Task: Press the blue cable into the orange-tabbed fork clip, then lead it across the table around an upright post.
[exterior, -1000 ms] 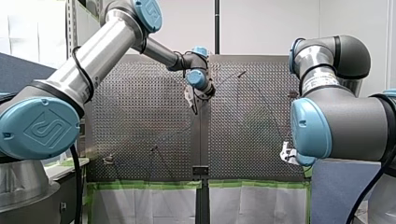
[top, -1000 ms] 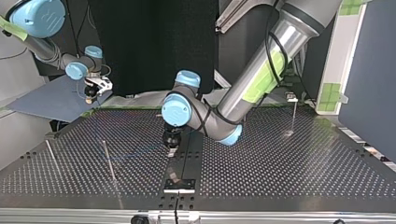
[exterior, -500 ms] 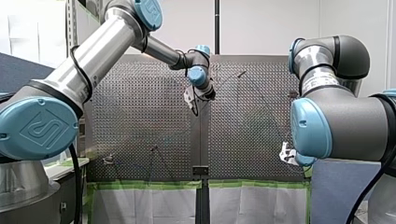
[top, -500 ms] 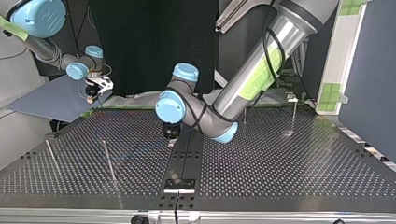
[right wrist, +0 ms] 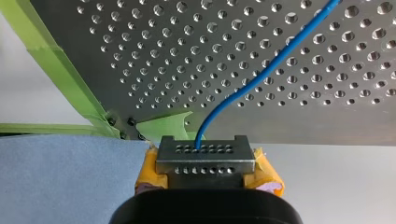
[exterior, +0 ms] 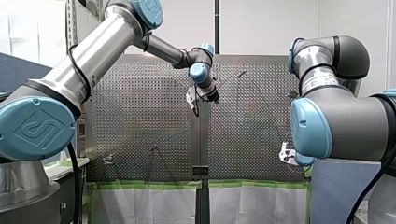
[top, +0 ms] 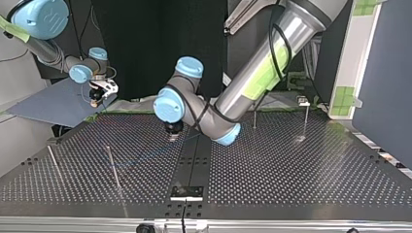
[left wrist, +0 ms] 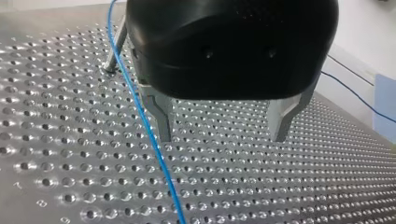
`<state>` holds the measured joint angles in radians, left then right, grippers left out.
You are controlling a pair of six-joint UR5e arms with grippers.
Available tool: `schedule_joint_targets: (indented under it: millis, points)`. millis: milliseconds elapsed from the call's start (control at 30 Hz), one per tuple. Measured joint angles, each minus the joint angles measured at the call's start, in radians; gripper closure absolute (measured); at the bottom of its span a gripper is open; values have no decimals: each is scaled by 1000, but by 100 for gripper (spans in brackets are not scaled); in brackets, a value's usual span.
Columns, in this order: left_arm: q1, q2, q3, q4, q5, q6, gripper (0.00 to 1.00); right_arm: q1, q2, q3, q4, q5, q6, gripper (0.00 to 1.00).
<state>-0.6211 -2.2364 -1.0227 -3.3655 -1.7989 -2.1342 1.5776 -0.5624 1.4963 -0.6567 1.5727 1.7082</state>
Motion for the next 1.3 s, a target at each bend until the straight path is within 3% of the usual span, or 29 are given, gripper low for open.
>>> schedule_joint_targets:
  millis: [267, 500, 833, 1300]
  points:
    - [-15, 34, -3, -6, -49, 5, 0, 1, 0, -1, 0, 0, 1, 100]
    - [-41, 93, -15, -4, -48, 50, 0, 1, 0, -1, 0, 0, 0, 100]
    - [-68, 162, -12, 43, 28, 138, 0, 3, 0, -1, 0, 0, 0, 100]
    - [-94, 128, 72, 92, 154, 264, 0, 9, 0, -1, 0, -6, 1, 100]
